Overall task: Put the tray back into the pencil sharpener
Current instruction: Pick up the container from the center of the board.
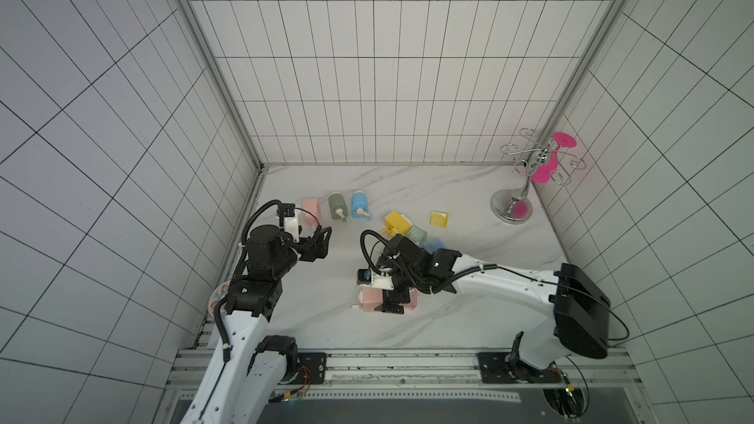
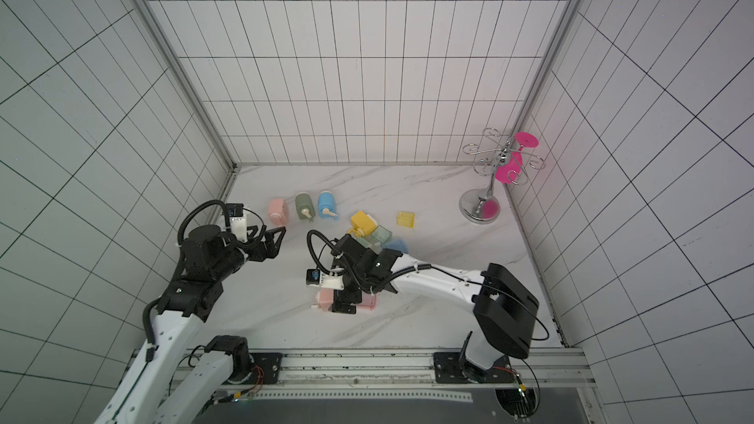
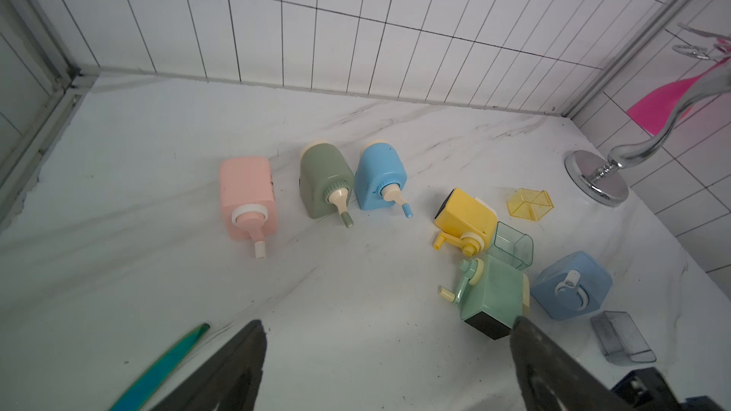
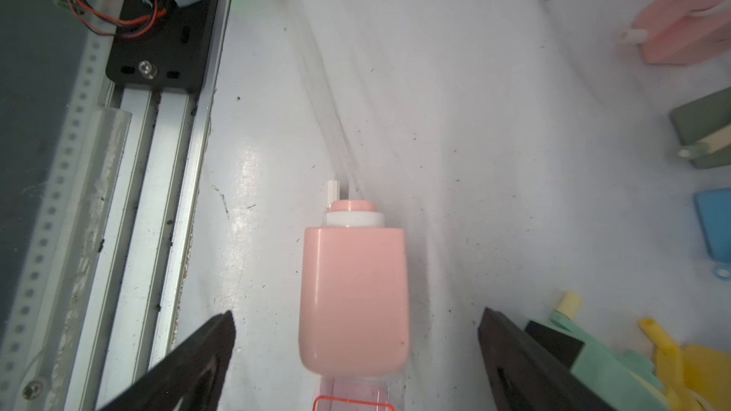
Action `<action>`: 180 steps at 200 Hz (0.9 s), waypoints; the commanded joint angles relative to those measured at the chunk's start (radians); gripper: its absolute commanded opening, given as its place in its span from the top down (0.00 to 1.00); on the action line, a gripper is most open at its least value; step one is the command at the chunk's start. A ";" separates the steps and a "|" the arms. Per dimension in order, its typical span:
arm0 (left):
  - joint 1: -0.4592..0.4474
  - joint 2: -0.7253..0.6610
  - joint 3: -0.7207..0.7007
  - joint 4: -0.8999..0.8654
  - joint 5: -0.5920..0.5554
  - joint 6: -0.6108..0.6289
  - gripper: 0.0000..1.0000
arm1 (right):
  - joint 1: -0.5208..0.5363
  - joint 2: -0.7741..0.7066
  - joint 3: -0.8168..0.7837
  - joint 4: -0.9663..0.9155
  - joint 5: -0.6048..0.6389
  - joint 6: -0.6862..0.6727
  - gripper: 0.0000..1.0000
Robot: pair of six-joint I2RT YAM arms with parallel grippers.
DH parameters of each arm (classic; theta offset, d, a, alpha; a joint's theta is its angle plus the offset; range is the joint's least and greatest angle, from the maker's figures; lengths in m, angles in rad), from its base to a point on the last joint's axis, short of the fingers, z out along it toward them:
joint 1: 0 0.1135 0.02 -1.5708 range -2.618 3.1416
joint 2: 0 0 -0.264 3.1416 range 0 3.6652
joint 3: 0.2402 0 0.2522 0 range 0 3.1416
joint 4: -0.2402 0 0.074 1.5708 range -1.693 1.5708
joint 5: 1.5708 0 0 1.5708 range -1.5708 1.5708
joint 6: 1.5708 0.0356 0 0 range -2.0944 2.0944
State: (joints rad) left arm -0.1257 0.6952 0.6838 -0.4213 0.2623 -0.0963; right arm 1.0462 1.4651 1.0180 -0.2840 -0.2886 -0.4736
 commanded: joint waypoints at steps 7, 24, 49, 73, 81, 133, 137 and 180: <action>-0.116 -0.028 0.050 0.018 -0.027 0.302 0.03 | -0.060 -0.222 -0.186 0.206 0.118 0.324 0.09; -0.198 0.003 0.079 -0.034 0.013 0.430 0.03 | -0.090 -0.353 -0.314 0.283 0.226 0.520 0.18; -0.340 0.078 0.140 -0.199 0.045 0.603 0.02 | -0.124 -0.484 -0.413 0.220 0.384 0.822 0.33; -0.501 0.127 0.164 -0.354 -0.012 0.710 0.02 | -0.140 -0.559 -0.456 0.137 0.417 1.005 0.37; -0.549 0.136 0.155 -0.389 -0.044 0.729 0.02 | -0.141 -0.577 -0.472 0.131 0.417 1.059 0.38; -0.753 0.231 0.077 -0.424 -0.198 0.735 0.02 | -0.140 -0.580 -0.557 0.125 0.396 1.302 0.43; -0.755 0.240 0.074 -0.410 -0.206 0.732 0.02 | -0.140 -0.573 -0.559 0.126 0.390 1.302 0.42; -0.758 0.344 0.079 -0.314 -0.210 0.727 0.03 | -0.140 -0.511 -0.554 0.140 0.325 1.323 0.42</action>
State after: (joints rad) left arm -0.8780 1.0061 0.7616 -0.8047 0.0673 0.6037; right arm 0.9100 0.9356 0.4831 -0.1467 0.0731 0.7830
